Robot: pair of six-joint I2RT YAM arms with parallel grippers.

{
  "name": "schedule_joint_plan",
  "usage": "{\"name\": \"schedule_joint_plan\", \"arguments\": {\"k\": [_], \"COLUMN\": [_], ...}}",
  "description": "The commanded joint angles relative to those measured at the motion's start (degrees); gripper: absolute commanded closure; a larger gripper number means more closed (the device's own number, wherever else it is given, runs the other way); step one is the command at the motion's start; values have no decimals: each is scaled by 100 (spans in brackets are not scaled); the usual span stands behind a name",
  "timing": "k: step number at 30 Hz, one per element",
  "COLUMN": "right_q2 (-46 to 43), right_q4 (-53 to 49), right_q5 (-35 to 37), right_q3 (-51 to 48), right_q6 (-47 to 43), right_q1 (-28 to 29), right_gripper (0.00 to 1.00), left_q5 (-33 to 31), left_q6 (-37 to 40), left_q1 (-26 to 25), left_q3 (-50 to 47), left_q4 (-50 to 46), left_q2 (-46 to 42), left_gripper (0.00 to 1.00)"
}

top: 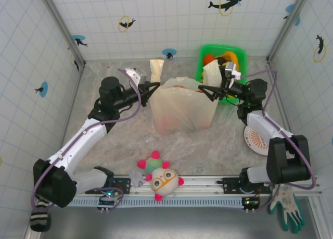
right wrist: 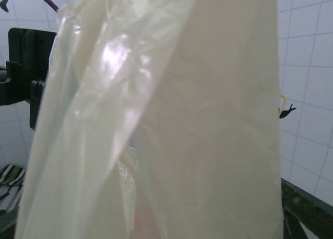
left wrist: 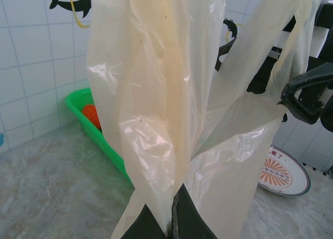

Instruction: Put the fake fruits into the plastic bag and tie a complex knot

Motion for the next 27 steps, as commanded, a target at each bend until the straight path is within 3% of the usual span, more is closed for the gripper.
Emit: {"name": "schedule_joint_plan", "arguments": {"k": [1,6,9,16,20,27], "right_q2": [-76,-248,-334,-721,-924,-1290], "right_q4": [361,117,-273,-826,-1311,-2690], "right_q5": [-70,15,-32,-194,-563,-789], "right_q3": [-118,-193,-123,-163,-144,-194], "right_q6": [185,43,-147,-469,-576,-1585], "right_q1": [13,-110,-107,-467,-699,-895], "right_gripper": [11,23,24,0,0,0], "left_q5": [36,-2,-20,91,134,169], "left_q6": [90,104,189,204,203,223], "left_q1": [36,36,35,36,36,36], "left_q3": [146,132,143,224,219,233], "left_q4": [78,56,-46,-69,-71,-59], "left_q2": [-130,-130,-101,-47,-19,-6], "left_gripper": [100,100,100,100,100,100]}}
